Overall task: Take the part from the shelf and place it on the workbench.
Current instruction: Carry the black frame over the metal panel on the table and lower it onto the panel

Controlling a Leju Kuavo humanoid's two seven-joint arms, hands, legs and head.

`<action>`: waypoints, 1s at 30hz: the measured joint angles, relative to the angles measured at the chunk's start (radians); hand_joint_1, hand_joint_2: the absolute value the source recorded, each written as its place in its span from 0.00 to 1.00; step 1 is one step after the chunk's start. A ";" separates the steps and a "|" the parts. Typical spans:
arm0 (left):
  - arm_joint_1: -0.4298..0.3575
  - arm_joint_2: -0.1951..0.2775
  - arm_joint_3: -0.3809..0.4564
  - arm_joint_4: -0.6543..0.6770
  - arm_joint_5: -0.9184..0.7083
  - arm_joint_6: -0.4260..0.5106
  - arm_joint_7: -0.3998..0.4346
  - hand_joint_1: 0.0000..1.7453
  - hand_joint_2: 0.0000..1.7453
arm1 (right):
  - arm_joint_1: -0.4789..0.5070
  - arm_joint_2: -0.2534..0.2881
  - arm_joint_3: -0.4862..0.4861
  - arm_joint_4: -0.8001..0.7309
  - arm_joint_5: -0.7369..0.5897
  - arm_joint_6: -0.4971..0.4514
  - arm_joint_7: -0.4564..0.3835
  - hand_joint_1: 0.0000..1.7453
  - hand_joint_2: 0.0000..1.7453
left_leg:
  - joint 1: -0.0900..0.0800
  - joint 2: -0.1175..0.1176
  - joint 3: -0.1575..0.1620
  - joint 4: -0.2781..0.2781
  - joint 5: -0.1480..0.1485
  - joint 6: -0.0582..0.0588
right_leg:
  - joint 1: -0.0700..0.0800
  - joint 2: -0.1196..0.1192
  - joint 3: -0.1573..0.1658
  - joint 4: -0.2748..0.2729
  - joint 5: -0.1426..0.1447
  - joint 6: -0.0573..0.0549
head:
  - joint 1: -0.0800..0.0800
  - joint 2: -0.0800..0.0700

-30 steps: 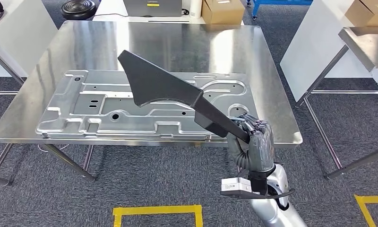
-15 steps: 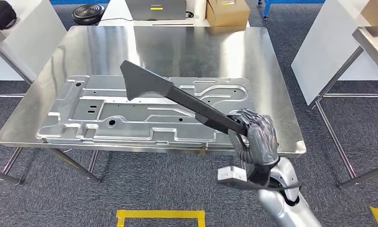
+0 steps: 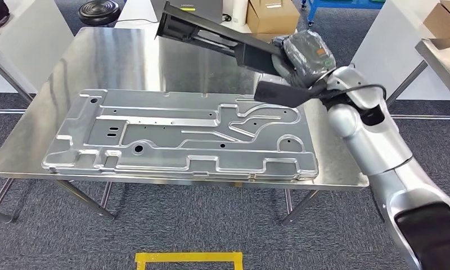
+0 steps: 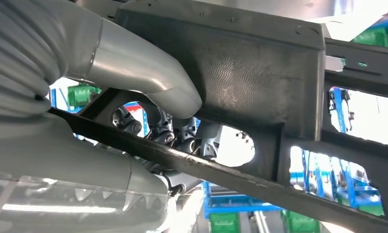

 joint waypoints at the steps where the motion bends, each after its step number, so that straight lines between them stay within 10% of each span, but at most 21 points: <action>1: 0.000 0.000 0.000 0.000 -0.001 0.001 -0.016 0.00 1.00 | -0.046 0.010 0.021 0.045 0.002 0.009 0.003 1.00 1.00 | 0.000 -0.002 0.000 0.000 0.000 0.001 | 0.000 -0.001 0.002 -0.003 0.000 0.000 | 0.006 0.000; 7: -0.007 0.000 0.002 0.000 -0.011 0.003 -0.094 0.00 1.00 | -0.212 0.101 0.151 0.371 0.064 -0.095 -0.057 1.00 1.00 | -0.002 -0.005 0.002 0.000 -0.001 0.006 | 0.000 -0.004 0.006 -0.010 0.001 0.007 | 0.025 0.000; 16: -0.010 0.003 0.004 0.000 -0.016 0.017 -0.245 0.00 1.00 | -0.141 0.219 0.208 0.807 0.096 -0.335 -0.121 1.00 1.00 | -0.001 -0.004 0.007 -0.004 0.000 0.008 | 0.001 -0.005 0.007 -0.010 0.002 0.015 | 0.022 0.000; 30: -0.015 0.014 0.003 0.000 -0.030 -0.012 -0.316 0.00 1.00 | -0.043 0.318 0.206 0.994 0.089 -0.404 -0.089 1.00 1.00 | -0.001 0.000 0.014 -0.010 0.001 0.008 | 0.001 -0.002 0.009 -0.010 0.000 0.015 | 0.019 0.000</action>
